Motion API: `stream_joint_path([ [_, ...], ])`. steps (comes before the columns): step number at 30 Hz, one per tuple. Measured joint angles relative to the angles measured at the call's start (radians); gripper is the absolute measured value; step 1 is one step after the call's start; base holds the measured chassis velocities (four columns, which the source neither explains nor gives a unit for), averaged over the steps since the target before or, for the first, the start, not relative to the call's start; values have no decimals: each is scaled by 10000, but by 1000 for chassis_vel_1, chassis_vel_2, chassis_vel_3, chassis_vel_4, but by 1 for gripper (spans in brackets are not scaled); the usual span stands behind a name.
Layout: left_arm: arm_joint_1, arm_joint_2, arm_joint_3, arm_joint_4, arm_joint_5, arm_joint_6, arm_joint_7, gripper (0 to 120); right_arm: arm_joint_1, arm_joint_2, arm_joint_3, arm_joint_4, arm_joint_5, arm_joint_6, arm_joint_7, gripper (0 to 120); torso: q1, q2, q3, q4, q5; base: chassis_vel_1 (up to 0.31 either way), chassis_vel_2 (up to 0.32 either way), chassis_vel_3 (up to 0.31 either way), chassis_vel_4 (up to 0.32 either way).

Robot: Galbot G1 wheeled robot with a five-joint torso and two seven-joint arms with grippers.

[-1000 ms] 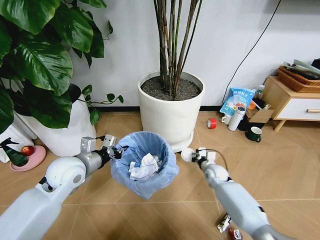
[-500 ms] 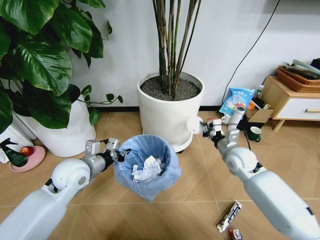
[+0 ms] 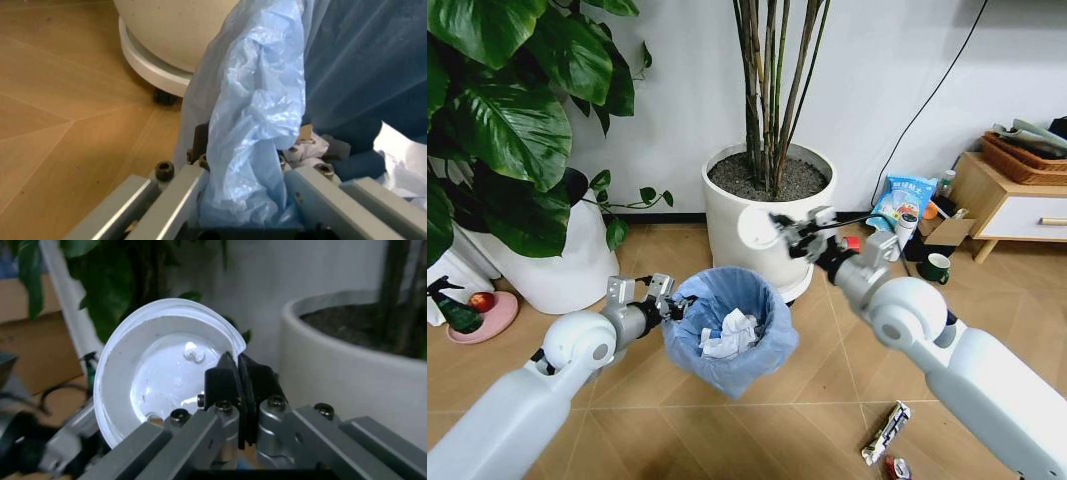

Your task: Pick up the trash bin and place the garbage on the floor into it.

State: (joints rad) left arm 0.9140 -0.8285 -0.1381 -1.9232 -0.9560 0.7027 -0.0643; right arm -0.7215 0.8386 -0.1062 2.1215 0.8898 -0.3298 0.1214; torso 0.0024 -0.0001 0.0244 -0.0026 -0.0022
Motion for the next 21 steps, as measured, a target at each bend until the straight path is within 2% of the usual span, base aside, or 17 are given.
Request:
stream_joint_path([
  [10,-206,41,0,85,-108,28,-9,1,-9,-77,-800,55,-272,-289,-27,0,0,0,0,0,2,0,0,0,0],
  [12,-215,39,-6,91,-112,29,-9,1,-43,-83,-897,22,-371,-323,-28,10,0,0,0,0,2,0,0,0,0],
  [14,-215,39,-8,91,-115,30,-9,1,-51,-84,-924,-7,-399,-327,-28,14,0,0,0,0,2,0,0,0,0],
  [19,-198,93,-54,26,-129,36,-9,1,-106,-11,-1123,-163,-543,-354,-7,36,0,0,0,0,2,0,0,0,0],
  [21,-188,101,-64,1,-129,38,-9,1,-111,19,-1150,-182,-547,-354,11,41,0,0,0,0,3,0,0,0,0],
])
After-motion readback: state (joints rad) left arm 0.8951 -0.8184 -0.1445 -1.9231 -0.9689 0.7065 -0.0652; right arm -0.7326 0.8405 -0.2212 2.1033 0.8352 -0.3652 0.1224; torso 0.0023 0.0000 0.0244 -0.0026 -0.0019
